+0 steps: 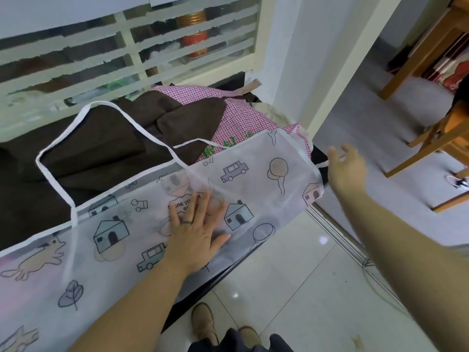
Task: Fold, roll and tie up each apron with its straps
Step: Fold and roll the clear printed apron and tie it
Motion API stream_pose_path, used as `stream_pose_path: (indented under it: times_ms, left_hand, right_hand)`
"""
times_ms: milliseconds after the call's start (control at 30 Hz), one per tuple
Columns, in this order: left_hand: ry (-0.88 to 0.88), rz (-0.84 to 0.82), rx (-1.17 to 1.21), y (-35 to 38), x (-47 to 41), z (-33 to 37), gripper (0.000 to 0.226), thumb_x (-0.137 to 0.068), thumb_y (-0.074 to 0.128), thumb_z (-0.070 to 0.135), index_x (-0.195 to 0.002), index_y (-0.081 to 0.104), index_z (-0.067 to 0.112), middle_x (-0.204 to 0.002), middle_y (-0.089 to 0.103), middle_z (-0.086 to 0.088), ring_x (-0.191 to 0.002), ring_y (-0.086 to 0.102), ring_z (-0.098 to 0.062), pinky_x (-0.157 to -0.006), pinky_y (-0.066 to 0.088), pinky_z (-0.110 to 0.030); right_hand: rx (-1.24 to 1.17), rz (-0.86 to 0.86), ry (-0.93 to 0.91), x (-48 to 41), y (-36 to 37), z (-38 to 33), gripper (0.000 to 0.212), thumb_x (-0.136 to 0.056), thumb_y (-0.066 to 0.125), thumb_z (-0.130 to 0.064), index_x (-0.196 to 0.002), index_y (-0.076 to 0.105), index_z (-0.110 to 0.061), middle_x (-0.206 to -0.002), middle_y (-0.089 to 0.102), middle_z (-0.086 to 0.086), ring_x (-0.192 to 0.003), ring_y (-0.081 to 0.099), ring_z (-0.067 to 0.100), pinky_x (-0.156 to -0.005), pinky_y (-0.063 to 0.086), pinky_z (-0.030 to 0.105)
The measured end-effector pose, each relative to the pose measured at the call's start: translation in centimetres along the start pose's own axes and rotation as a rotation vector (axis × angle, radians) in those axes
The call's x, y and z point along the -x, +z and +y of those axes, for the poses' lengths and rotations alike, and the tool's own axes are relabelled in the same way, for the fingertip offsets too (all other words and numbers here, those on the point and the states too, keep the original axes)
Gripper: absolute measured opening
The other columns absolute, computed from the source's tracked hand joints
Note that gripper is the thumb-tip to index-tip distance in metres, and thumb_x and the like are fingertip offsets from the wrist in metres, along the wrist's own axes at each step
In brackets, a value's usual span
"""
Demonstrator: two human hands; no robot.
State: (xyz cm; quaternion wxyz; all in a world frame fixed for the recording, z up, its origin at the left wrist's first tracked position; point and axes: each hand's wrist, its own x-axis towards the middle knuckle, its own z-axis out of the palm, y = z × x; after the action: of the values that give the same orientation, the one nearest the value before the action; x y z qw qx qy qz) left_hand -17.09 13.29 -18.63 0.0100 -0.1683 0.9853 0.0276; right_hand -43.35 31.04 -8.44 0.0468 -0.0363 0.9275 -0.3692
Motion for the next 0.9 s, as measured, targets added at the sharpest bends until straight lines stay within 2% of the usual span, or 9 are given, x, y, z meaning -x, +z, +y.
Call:
stream_pose_path:
  times_ms: [133, 267, 367, 433, 533, 600, 700, 800, 900]
  left_hand:
    - [-0.05, -0.004, 0.015, 0.0, -0.1, 0.3, 0.068, -0.095, 0.005, 0.064, -0.153, 0.001, 0.029, -0.156, 0.023, -0.017, -0.141, 0.025, -0.038, -0.104, 0.011, -0.074]
    - [-0.049, 0.009, 0.018, 0.1, -0.2, 0.4, 0.066, -0.096, 0.004, 0.061, -0.153, 0.003, 0.028, -0.157, 0.018, -0.016, -0.144, 0.017, -0.036, -0.103, 0.009, -0.074]
    - [-0.068, 0.007, 0.006, 0.1, -0.4, 0.6, 0.064, -0.096, 0.005, 0.06, -0.153, 0.005, 0.031, -0.158, 0.018, -0.016, -0.145, 0.013, -0.036, -0.101, 0.008, -0.077]
    - [-0.086, -0.016, -0.001, -0.1, -0.4, 0.8, 0.064, -0.094, 0.013, 0.06, -0.151, 0.015, 0.031, -0.158, 0.02, -0.015, -0.145, 0.014, -0.036, -0.1, 0.009, -0.079]
    - [-0.138, -0.062, -0.018, 0.1, -0.6, 0.7, 0.065, -0.089, 0.023, 0.062, -0.147, 0.025, 0.032, -0.157, 0.023, -0.014, -0.143, 0.019, -0.038, -0.096, 0.01, -0.081]
    - [-0.166, -0.073, -0.018, -0.1, -0.5, 0.8, 0.067, -0.089, 0.017, 0.066, -0.149, 0.021, 0.035, -0.159, 0.017, -0.013, -0.144, 0.014, -0.037, -0.097, 0.005, -0.08]
    - [-0.18, -0.059, -0.028, -0.3, -0.8, 0.8, 0.069, -0.084, -0.011, 0.067, -0.148, -0.007, 0.042, -0.159, -0.014, -0.007, -0.145, -0.014, -0.032, -0.1, -0.008, -0.074]
    - [-0.128, -0.013, -0.006, -1.0, -0.5, 0.6, 0.058, -0.093, 0.018, 0.051, -0.148, 0.023, 0.035, -0.158, 0.02, -0.014, -0.144, 0.015, -0.036, -0.101, 0.008, -0.073]
    - [-0.058, 0.022, -0.038, -0.4, -0.1, 0.4, 0.055, -0.091, 0.029, 0.046, -0.143, 0.034, 0.03, -0.154, 0.029, -0.015, -0.139, 0.028, -0.038, -0.103, 0.013, -0.071]
  right_hand:
    - [-0.083, 0.289, -0.688, 8.7, 2.1, -1.1, 0.024, -0.085, 0.058, -0.022, -0.103, 0.066, -0.009, -0.111, 0.054, 0.015, -0.104, 0.045, 0.022, -0.086, 0.035, 0.035]
    - [-0.181, 0.223, -0.577, 8.7, 3.0, -1.5, 0.025, -0.085, 0.057, -0.021, -0.107, 0.066, -0.012, -0.113, 0.057, 0.01, -0.106, 0.049, 0.022, -0.091, 0.039, 0.032]
    - [-0.031, -0.213, -0.947, 8.8, 3.4, -0.5, 0.034, -0.089, 0.045, -0.024, -0.11, 0.068, -0.01, -0.106, 0.068, 0.006, -0.099, 0.062, 0.026, -0.093, 0.043, 0.028]
    - [0.384, -0.599, -1.151, 8.7, 4.8, 1.6, 0.052, -0.093, 0.034, -0.04, -0.133, 0.054, -0.014, -0.137, 0.055, 0.009, -0.124, 0.052, 0.029, -0.108, 0.033, 0.045]
    - [0.897, -0.745, -0.855, 5.9, 5.2, 4.2, 0.081, -0.078, -0.013, -0.071, -0.149, -0.011, -0.032, -0.154, -0.019, -0.003, -0.148, -0.008, 0.025, -0.114, -0.003, 0.06]
    - [0.946, -0.68, -0.72, 4.1, 4.8, 4.7, 0.09, -0.059, -0.039, -0.072, -0.14, -0.028, -0.035, -0.151, -0.03, -0.004, -0.145, -0.02, 0.022, -0.113, -0.004, 0.06]
    - [0.922, -0.649, -0.577, 3.8, 4.2, 3.5, 0.076, -0.085, -0.018, -0.062, -0.153, -0.004, -0.029, -0.161, -0.012, 0.001, -0.148, -0.008, 0.021, -0.115, 0.0, 0.056]
    - [0.689, -0.4, -0.588, 6.0, 5.0, 1.1, 0.076, -0.085, -0.001, -0.05, -0.143, 0.039, -0.022, -0.155, 0.027, 0.006, -0.141, 0.026, 0.027, -0.114, 0.015, 0.046]
    - [0.574, -0.446, -0.858, 8.8, 7.4, -0.3, 0.07, -0.089, 0.009, -0.053, -0.145, 0.039, -0.023, -0.155, 0.029, 0.008, -0.14, 0.029, 0.032, -0.113, 0.018, 0.049]
